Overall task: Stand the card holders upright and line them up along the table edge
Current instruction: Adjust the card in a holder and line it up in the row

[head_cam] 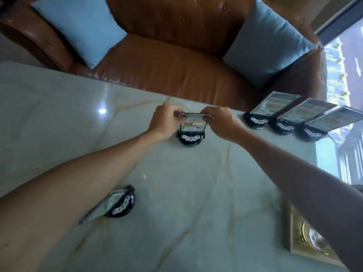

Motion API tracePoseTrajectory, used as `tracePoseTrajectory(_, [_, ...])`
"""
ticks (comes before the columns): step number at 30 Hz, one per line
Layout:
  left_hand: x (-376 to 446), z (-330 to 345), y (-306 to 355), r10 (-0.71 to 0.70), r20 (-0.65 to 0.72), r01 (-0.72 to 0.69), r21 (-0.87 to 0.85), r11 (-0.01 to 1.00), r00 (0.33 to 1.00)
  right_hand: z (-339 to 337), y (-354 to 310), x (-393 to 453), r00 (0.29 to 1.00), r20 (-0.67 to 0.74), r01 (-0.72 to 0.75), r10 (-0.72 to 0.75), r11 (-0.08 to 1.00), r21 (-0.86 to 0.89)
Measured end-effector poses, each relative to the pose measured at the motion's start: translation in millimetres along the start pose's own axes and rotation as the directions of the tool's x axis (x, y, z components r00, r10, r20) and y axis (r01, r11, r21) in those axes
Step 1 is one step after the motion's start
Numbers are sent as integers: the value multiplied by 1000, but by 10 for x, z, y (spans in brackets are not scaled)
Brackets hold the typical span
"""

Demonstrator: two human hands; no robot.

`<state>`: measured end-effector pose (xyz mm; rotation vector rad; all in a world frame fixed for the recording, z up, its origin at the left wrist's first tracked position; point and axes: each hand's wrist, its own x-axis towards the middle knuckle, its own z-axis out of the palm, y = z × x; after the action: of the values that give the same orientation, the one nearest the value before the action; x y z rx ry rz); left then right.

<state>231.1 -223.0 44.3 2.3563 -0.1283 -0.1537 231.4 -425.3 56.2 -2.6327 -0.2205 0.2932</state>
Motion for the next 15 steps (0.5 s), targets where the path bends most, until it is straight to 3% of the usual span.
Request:
tracePoseTrajectory(6, [614,623,434,16,-27,-21,-179,984,1000,-363,724,200,993,-105,-62,59,998,-26])
tracePoseTrajectory(15, [1250,1118,758,41,-76,-55,-184,981,996,-713,1268,502,984,-146,-119,106,990,-82])
